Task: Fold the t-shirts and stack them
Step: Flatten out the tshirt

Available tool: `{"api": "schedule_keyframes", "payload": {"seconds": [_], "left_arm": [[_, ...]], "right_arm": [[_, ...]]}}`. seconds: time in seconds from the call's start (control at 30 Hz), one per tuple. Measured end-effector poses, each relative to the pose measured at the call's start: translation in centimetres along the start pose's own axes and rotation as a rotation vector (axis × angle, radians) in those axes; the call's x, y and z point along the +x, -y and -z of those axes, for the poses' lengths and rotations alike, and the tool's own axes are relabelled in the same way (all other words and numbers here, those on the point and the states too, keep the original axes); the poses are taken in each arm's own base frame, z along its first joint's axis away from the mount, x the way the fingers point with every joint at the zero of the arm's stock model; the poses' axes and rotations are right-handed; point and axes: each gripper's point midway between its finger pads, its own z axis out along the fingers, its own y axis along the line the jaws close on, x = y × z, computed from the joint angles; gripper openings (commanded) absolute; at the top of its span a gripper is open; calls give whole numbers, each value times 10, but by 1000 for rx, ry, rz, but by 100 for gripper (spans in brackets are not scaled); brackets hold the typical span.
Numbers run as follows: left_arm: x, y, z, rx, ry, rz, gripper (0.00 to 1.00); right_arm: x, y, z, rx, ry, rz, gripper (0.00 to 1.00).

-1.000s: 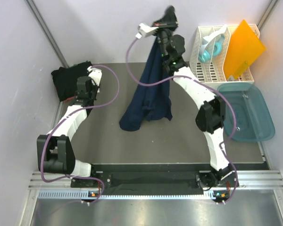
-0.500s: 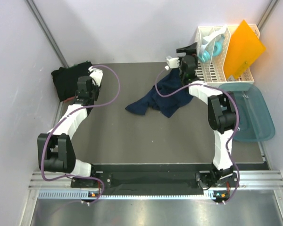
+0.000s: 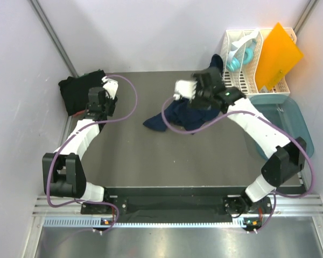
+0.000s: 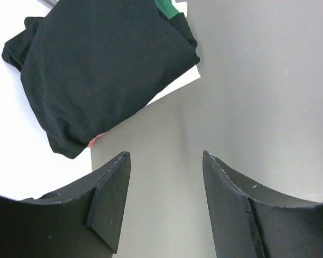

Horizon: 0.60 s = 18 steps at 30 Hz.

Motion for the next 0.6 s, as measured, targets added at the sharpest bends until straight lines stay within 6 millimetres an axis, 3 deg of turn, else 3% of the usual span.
{"api": "schedule_keyframes", "payload": {"seconds": [0.07,0.13,0.2,0.37,0.6], "left_arm": [[0,0,0,0,0,-3,61],[0,0,0,1,-2,-5,61],[-2,-1,1,1,-1,-5,61],[-16,-6,3,-6,26,0,61],[-20,-8,4,-8,32,-11,61]], "right_arm": [[-19,-55,-1,-166,55,-14,85],[-24,-108,-10,-332,58,-43,83],[-21,-142,-22,-437,34,-90,83],[-11,-191,-50,-544,-44,-205,83],[-18,-209,-70,-569,-34,-282,73]]}}
